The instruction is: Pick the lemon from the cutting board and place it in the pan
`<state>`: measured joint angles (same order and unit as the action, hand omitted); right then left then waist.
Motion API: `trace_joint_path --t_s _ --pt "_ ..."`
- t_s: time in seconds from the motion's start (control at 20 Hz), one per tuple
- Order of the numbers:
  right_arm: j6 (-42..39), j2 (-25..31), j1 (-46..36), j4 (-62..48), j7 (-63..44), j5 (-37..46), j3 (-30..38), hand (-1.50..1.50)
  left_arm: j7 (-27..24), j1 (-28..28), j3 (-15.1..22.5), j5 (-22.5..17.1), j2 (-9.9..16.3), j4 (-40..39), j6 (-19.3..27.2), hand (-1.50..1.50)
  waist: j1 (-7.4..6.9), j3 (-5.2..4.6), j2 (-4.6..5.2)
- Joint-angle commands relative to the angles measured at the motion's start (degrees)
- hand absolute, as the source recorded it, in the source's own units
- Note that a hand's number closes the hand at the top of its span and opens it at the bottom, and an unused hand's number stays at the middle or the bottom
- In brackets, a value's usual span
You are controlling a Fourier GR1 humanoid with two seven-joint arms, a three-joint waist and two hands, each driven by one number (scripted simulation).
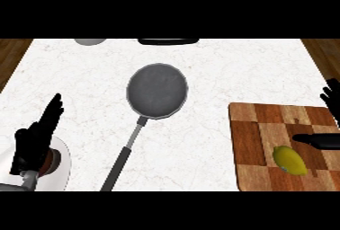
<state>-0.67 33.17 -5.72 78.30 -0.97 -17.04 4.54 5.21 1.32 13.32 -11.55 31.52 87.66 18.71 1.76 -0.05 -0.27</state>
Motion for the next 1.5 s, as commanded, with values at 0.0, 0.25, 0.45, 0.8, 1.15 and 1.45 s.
trace_joint_path --t_s 0.0,0.25,0.45,0.8,1.15,1.45 --pt "-3.8 7.9 8.4 -2.0 -0.6 -0.3 5.3 -1.5 -2.7 -6.2 3.7 2.2 -1.4 1.5 -0.7 0.0 -0.61 0.03 -0.02" --pt "-12.1 18.6 10.2 -2.3 3.8 8.3 2.4 -1.5 2.1 -2.7 4.3 3.8 -1.9 3.0 0.7 0.0 -1.08 0.07 0.22" --pt "-20.5 24.7 7.5 -0.9 1.8 8.3 1.8 -1.5 0.2 -4.9 5.1 5.1 -2.5 2.5 0.1 0.0 -1.9 0.0 0.25" --pt "-29.4 23.6 3.2 5.1 -4.6 8.0 -3.5 -1.5 0.4 -5.5 2.3 4.8 -1.6 4.1 -2.3 0.0 -2.26 0.01 0.21" --pt "-30.8 19.4 -3.5 12.9 -24.1 7.9 -9.4 -1.5 3.7 -0.4 3.3 7.9 -6.0 2.0 -1.2 0.0 -1.96 -0.01 0.27" --pt "-36.1 16.8 -9.6 14.2 -35.2 6.3 -11.2 -1.5 1.4 -5.3 -0.5 7.0 -4.0 4.2 -4.4 0.0 -2.34 0.0 0.24"
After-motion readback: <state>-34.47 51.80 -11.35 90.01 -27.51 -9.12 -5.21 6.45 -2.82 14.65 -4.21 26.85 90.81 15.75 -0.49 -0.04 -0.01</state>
